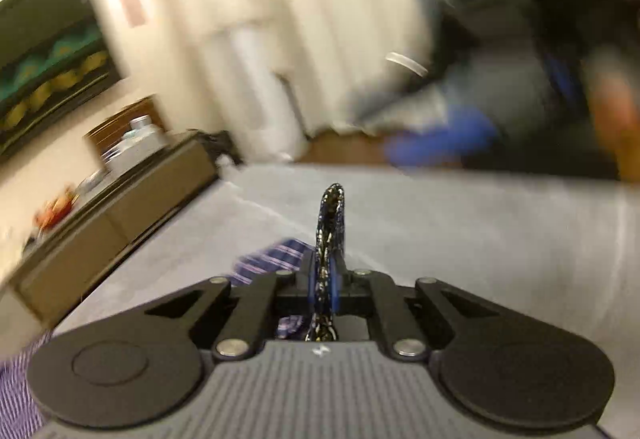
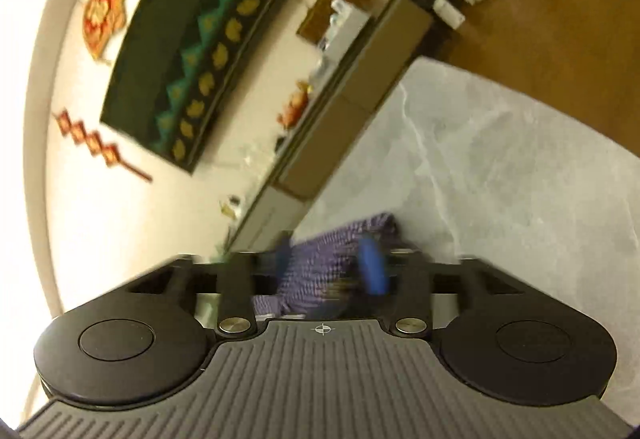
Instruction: Fold clothes
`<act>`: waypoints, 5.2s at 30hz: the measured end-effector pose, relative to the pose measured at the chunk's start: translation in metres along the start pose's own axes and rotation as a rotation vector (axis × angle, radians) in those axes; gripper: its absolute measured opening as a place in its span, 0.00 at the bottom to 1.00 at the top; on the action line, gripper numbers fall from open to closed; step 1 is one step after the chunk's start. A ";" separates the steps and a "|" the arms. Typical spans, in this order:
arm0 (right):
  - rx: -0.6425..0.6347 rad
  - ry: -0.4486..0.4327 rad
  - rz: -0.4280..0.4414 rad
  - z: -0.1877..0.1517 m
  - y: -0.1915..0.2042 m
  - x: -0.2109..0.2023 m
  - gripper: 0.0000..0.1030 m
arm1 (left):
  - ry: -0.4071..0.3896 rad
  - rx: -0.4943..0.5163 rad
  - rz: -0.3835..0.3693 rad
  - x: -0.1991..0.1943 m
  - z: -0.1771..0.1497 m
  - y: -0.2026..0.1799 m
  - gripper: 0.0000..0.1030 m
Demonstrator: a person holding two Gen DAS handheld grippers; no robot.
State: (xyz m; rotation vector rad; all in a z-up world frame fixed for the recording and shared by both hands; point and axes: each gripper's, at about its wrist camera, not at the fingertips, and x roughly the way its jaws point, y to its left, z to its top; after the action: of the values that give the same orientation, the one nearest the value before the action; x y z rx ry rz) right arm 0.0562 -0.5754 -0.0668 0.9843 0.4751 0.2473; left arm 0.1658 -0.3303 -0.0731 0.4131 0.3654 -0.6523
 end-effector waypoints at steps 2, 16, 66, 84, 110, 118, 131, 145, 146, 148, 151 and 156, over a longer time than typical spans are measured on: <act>-0.042 0.020 -0.040 -0.007 0.012 0.008 0.51 | -0.030 -0.117 0.063 -0.027 0.005 0.050 0.06; -0.664 0.370 -0.279 -0.221 0.144 0.073 0.77 | -0.194 -0.845 0.551 -0.215 0.020 0.404 0.06; -1.383 0.181 -0.379 -0.426 0.252 -0.007 0.00 | -0.371 -0.707 0.594 -0.272 0.033 0.482 0.06; -0.886 0.490 -0.008 -0.334 0.251 0.041 0.44 | -0.390 -0.551 0.576 -0.290 -0.001 0.458 0.06; -0.171 0.568 -0.024 -0.134 0.178 0.452 0.47 | -0.315 0.192 -0.121 -0.312 -0.110 0.180 0.06; -0.026 0.567 0.032 -0.135 0.154 0.434 0.54 | -0.121 0.213 -0.272 -0.281 -0.162 0.144 0.07; -0.106 0.656 0.107 -0.161 0.154 0.296 0.77 | -0.044 0.290 -0.279 -0.267 -0.165 0.128 0.07; -0.345 0.686 -0.018 -0.190 0.167 0.227 0.77 | -0.037 0.130 -0.205 -0.261 -0.146 0.174 0.07; -0.352 0.685 -0.016 -0.190 0.167 0.223 0.77 | -0.028 0.131 -0.220 -0.259 -0.145 0.176 0.07; -0.348 0.679 -0.002 -0.187 0.169 0.216 0.77 | 0.015 0.160 -0.272 -0.253 -0.149 0.172 0.07; -0.339 0.670 0.015 -0.187 0.177 0.208 0.77 | 0.086 0.244 -0.337 -0.244 -0.165 0.151 0.07; -0.395 0.700 0.030 -0.204 0.186 0.182 0.77 | 0.131 0.356 -0.313 -0.235 -0.183 0.128 0.07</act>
State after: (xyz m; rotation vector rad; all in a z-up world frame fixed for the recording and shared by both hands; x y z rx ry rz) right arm 0.1165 -0.2511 -0.0540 0.4954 1.0044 0.6946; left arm 0.0398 -0.0325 -0.0917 0.7493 0.4441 -1.0048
